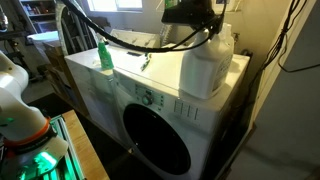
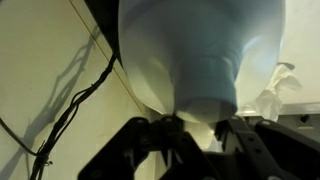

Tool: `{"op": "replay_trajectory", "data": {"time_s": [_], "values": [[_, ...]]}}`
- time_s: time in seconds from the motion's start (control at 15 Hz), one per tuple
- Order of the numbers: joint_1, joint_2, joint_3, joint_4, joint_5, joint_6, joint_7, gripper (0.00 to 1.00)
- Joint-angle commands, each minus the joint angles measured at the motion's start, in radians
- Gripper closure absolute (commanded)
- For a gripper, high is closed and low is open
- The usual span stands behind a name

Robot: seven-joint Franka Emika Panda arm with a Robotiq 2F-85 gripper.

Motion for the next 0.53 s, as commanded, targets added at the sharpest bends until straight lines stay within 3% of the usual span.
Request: {"op": "replay_trajectory", "data": {"time_s": [0.0, 0.47], "values": [[0.011, 0.042, 0.021, 0.058, -0.013, 0.148, 0.120, 0.93], [0.014, 0.104, 0.077, 0.089, -0.072, 0.229, 0.110, 0.93]]}}
